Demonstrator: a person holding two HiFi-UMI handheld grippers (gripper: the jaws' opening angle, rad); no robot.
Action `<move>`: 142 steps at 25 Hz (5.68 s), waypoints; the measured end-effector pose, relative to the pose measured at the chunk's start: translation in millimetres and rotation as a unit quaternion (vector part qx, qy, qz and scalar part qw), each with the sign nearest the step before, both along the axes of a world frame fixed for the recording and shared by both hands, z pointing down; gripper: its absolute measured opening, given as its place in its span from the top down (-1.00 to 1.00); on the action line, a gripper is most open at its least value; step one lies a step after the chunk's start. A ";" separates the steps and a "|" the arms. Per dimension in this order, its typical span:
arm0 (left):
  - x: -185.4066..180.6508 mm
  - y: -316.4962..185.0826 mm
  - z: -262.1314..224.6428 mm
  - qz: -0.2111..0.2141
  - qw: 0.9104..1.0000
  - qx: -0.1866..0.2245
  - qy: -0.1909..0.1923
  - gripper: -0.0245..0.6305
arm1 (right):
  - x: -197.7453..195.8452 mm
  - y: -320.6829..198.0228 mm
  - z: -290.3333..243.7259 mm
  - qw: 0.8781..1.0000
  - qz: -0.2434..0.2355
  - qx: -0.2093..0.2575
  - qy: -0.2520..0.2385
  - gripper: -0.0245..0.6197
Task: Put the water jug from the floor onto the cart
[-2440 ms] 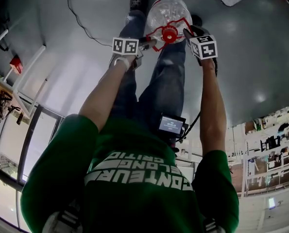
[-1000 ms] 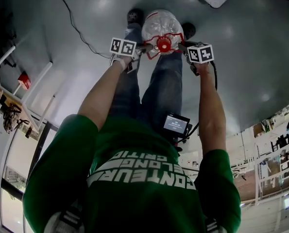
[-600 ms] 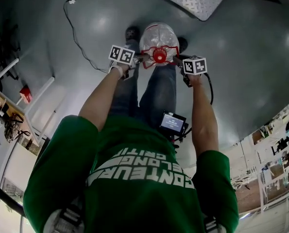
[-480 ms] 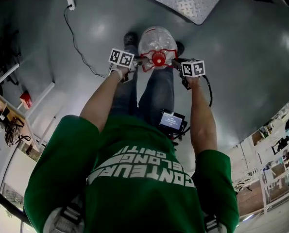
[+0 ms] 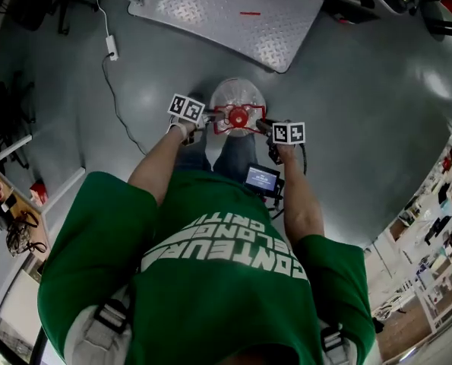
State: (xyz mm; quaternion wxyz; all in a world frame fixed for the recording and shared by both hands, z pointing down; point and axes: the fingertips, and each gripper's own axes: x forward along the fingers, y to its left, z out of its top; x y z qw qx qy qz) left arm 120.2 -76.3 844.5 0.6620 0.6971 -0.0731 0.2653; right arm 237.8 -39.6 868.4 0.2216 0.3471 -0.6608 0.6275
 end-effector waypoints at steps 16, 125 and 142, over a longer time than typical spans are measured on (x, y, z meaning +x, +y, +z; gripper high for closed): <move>43.5 -24.9 -50.0 0.053 0.998 0.033 -0.002 0.69 | 39.6 -27.9 -37.8 0.999 -0.024 0.033 -0.010 0.72; 69.3 -527.1 -77.7 -0.246 0.955 0.165 0.030 0.42 | 247.9 -502.1 -101.0 0.952 0.087 0.233 0.177 0.45; 57.7 -490.5 -253.2 -0.198 0.914 0.306 0.178 0.91 | 241.0 -414.8 -325.4 0.863 0.152 0.403 0.262 0.94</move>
